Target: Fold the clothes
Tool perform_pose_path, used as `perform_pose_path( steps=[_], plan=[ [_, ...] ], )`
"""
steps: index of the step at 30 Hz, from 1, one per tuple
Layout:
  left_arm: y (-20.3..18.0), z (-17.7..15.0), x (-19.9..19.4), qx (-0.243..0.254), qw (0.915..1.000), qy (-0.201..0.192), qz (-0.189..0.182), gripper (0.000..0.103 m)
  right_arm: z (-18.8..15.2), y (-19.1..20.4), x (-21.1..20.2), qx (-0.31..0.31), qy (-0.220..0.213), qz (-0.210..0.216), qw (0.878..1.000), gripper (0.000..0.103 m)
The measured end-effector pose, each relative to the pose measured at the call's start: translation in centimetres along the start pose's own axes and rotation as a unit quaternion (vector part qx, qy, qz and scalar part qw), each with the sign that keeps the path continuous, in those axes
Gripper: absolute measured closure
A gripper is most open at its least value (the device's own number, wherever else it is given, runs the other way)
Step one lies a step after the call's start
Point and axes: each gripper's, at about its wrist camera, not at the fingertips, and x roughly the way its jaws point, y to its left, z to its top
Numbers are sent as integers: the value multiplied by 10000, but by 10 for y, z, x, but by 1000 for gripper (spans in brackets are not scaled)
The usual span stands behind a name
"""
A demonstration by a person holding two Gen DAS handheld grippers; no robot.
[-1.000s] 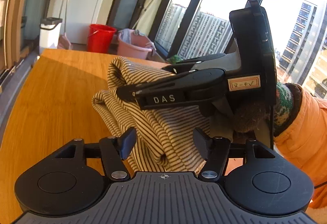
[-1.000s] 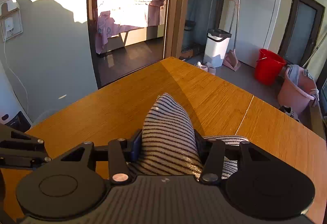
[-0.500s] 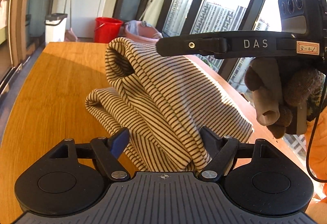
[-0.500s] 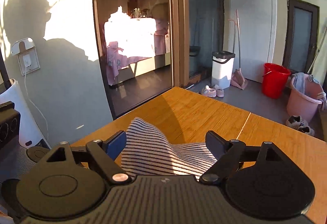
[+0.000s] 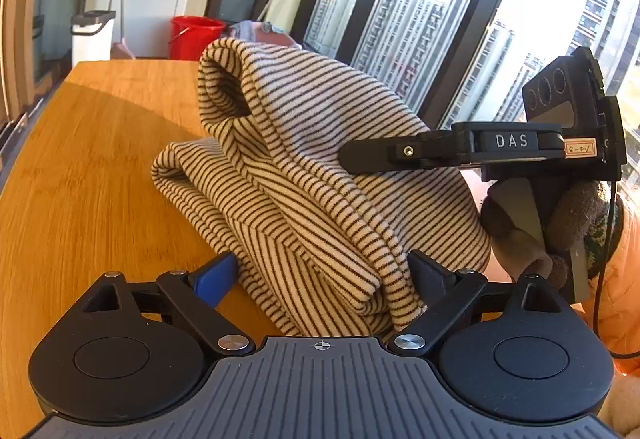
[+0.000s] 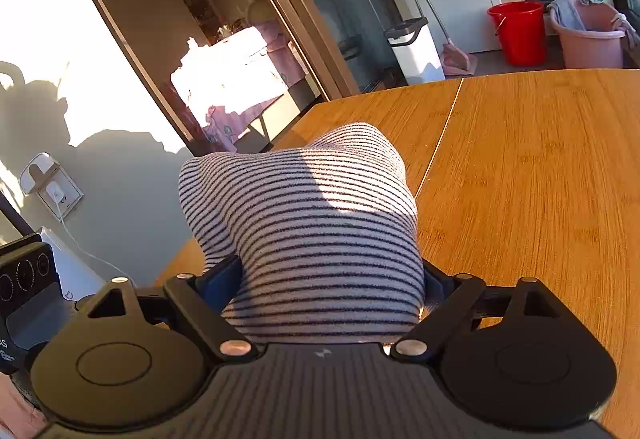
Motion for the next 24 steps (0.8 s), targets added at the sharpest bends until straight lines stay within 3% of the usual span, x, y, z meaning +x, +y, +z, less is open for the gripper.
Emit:
perform_pose_path(
  steps=[2,5,9,11,13,15,18,21,24],
  plan=[
    [1,8,-8,50,9998,-143,-154,10,-5,4,-8,-90,-69,-178,9998,24],
    [10,25,-30,-196,9976,-617,-240,9,-18,34,-12,-833,-216,-803,9930,24],
    [8,48,-50,-335,9926,-1154,-188,11,-36,92,3,-2077,-379,-1799,9607,18],
    [-3,54,-53,-170,9905,-1283,-464,11,-43,110,10,-2473,-447,-2052,9459,17],
    [-15,54,-49,-36,9885,-1226,-881,11,-46,117,14,-2589,-464,-2075,9422,16],
    [-18,53,-34,26,9890,-1056,-1033,10,-46,119,15,-2598,-475,-2048,9425,16],
    [1,51,-10,-225,9934,-820,-774,18,-44,112,6,-2492,-485,-1828,9498,9],
    [26,47,2,-452,9975,-546,-53,24,-39,98,-10,-2308,-490,-1381,9619,0],
    [39,45,3,-536,9972,-528,-21,24,-27,79,-32,-1766,-507,-649,9808,0]
  ],
)
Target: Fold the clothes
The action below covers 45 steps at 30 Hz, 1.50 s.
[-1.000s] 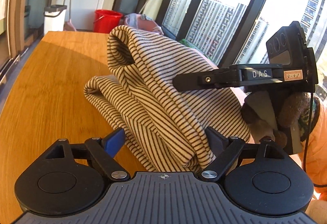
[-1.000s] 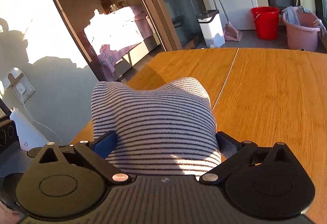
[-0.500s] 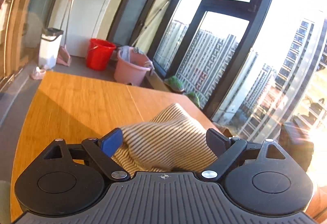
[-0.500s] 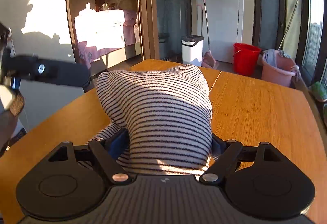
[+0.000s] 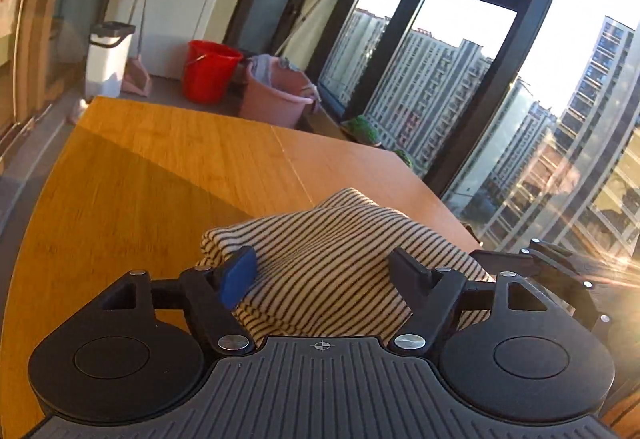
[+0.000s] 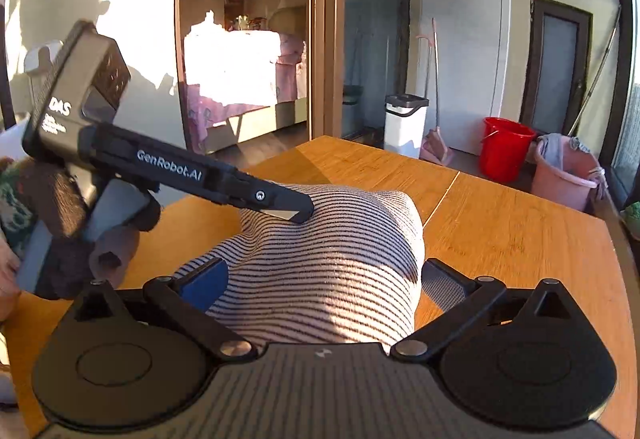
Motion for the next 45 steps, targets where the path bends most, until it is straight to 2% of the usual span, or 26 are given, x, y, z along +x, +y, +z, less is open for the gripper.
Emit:
perform_pose_path(
  steps=[3,6,8,9,10,11,13,15,18,21,22,26,27,30,31,33,34,36,45],
  plan=[
    [-3,0,0,159,9999,-1,36,24,7,-32,-11,834,-216,517,9949,0],
    [5,-1,1,73,10000,-14,-44,22,8,-63,-4,1573,-321,494,9858,0],
    [10,0,5,-76,9999,-39,-127,22,0,-79,15,2010,-84,418,9787,1],
    [12,-1,4,-128,9998,-59,-171,22,-6,-81,28,2126,123,374,9763,6],
    [13,-1,3,-144,9997,-79,-190,23,-13,-79,39,2115,333,320,9763,7],
    [13,-1,1,-147,9996,-115,-195,25,-21,-70,47,1956,479,196,9793,6],
    [15,0,-6,-271,9992,-193,-205,24,-24,-45,47,1273,371,-271,9908,3],
    [19,2,-21,-493,9981,-330,-183,23,-16,-19,43,531,263,-751,9954,3],
    [18,4,-39,-645,9968,-448,-172,15,-15,12,39,-214,126,-1307,9911,3],
    [11,-3,-48,-654,9970,-275,-316,12,-13,30,39,-490,71,-1456,9881,3],
    [10,-6,-46,-634,9974,-178,-304,11,-12,32,39,-492,65,-1406,9888,3],
    [9,-25,-28,-470,9978,324,341,13,-11,33,37,-241,98,-1130,9933,0],
    [16,-29,-27,-568,9970,368,382,8,-12,30,35,-107,123,-1013,9947,0],
    [22,-35,-24,-692,9961,373,409,6,-18,16,32,448,269,-501,9974,0],
    [20,-35,-23,-659,9961,369,458,6,-21,8,33,758,358,-261,9961,0],
    [17,-36,-23,-616,9960,354,546,3,-32,-13,38,1689,600,345,9832,0],
    [17,-36,-24,-611,9959,341,578,2,-36,-23,38,2010,504,554,9767,0],
    [16,-38,-25,-621,9958,309,603,1,-38,-32,39,2216,439,839,9705,0],
    [13,-44,-29,-712,9955,168,607,0,-38,-34,42,2241,371,886,9698,0]
  ],
)
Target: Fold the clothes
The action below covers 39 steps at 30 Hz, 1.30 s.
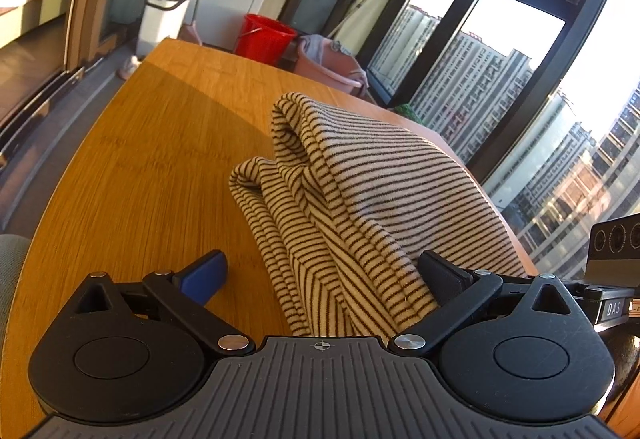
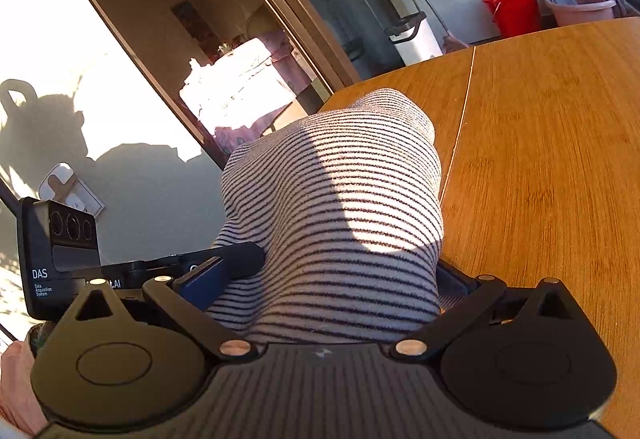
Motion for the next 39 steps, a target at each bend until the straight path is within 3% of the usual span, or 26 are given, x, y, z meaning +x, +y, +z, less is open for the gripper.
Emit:
perform_pose_path(
  steps=[5,8,10,13,16,22,24,25,26,27,29,32,34,35,36,37,39],
  plan=[
    [5,-5,-7,-401,9990,-147,-143,0,7,-3,4,106,-41,74,9999,0],
    [16,-8,-14,-952,9946,-198,-362,0,5,-5,3,91,-54,59,9999,0],
    [24,-12,-17,-1301,9872,-111,-911,0,4,-3,3,24,-56,3,10000,0],
    [16,-17,-17,-868,9913,30,-990,0,4,-2,3,-22,-67,-65,10000,0],
    [16,-14,-17,-944,9909,79,-961,0,6,1,-1,-213,-21,-257,9994,0],
    [0,14,-36,-520,9908,-525,-1131,0,12,18,-37,-1020,-573,-747,9903,0],
    [-11,26,-28,-294,9947,-466,-866,4,8,32,-48,-1400,-681,-807,9845,0],
    [-14,30,-24,-227,9958,-423,-775,6,4,43,-52,-1763,-706,-867,9780,0],
    [-17,34,-17,-166,9970,-322,-679,15,-4,59,-56,-2313,-752,-977,9650,1],
    [-17,39,-8,-148,9979,-167,-602,25,-13,73,-58,-2812,-812,-1075,9501,8],
    [-13,44,5,-231,9981,48,-572,34,-33,101,-57,-3717,-757,-1067,9191,17],
    [-7,49,15,-364,9974,180,-603,36,-58,128,-42,-4428,-282,-763,8929,20],
    [-7,50,17,-360,9971,168,-656,39,-75,135,-27,-4870,-219,-903,8684,20],
    [-7,50,17,-328,9970,145,-683,42,-78,136,-21,-4999,-257,-1028,8596,28],
    [-8,50,16,-293,9970,122,-709,46,-81,135,-17,-5088,-303,-1149,8526,49],
    [-8,49,15,-263,9970,110,-718,48,-83,135,-12,-5176,-349,-1270,8454,59],
    [-7,49,13,-244,9958,86,-876,71,-77,133,-15,-5040,-408,-1238,8538,72]
  ],
)
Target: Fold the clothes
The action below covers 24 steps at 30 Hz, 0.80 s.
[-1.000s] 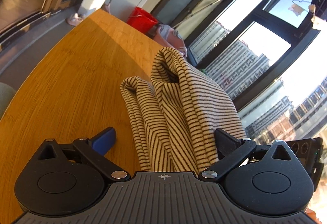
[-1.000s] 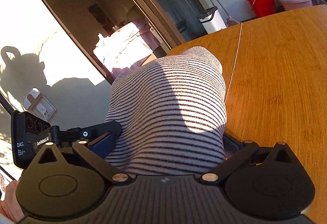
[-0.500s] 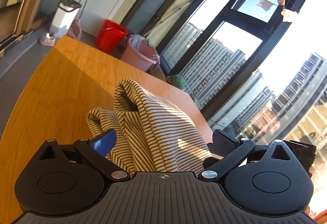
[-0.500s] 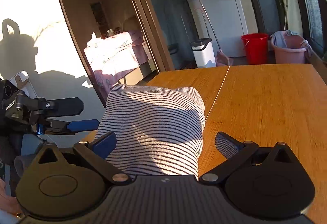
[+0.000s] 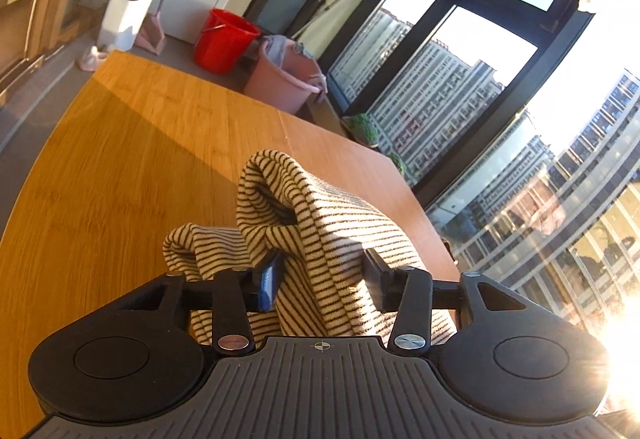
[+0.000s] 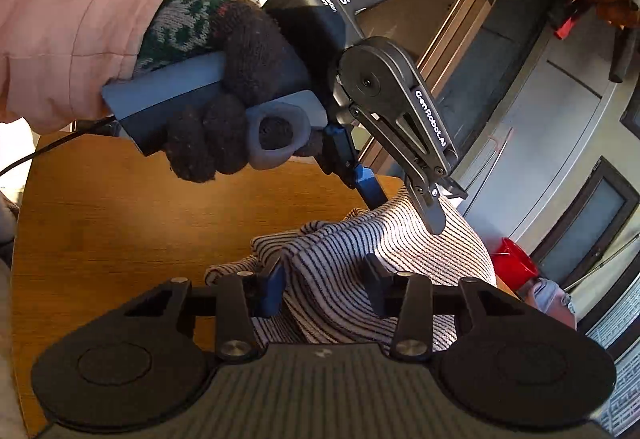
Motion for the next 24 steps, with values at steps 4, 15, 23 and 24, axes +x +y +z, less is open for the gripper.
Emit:
perform_pose_path(
  steps=[4,15,23,24],
  plan=[
    [-4,4,-2,-28,9997,-71,-242,70,5,-7,-11,-16,-61,-57,10000,90],
    [-14,15,20,112,9997,133,197,62,5,-10,-17,374,-94,23,9993,93],
    [-29,20,-34,487,9973,-546,15,85,35,-49,-53,1270,-865,349,9875,95],
    [-31,20,-42,525,9966,-635,39,85,38,-50,-53,1348,-912,533,9852,95]
  ],
)
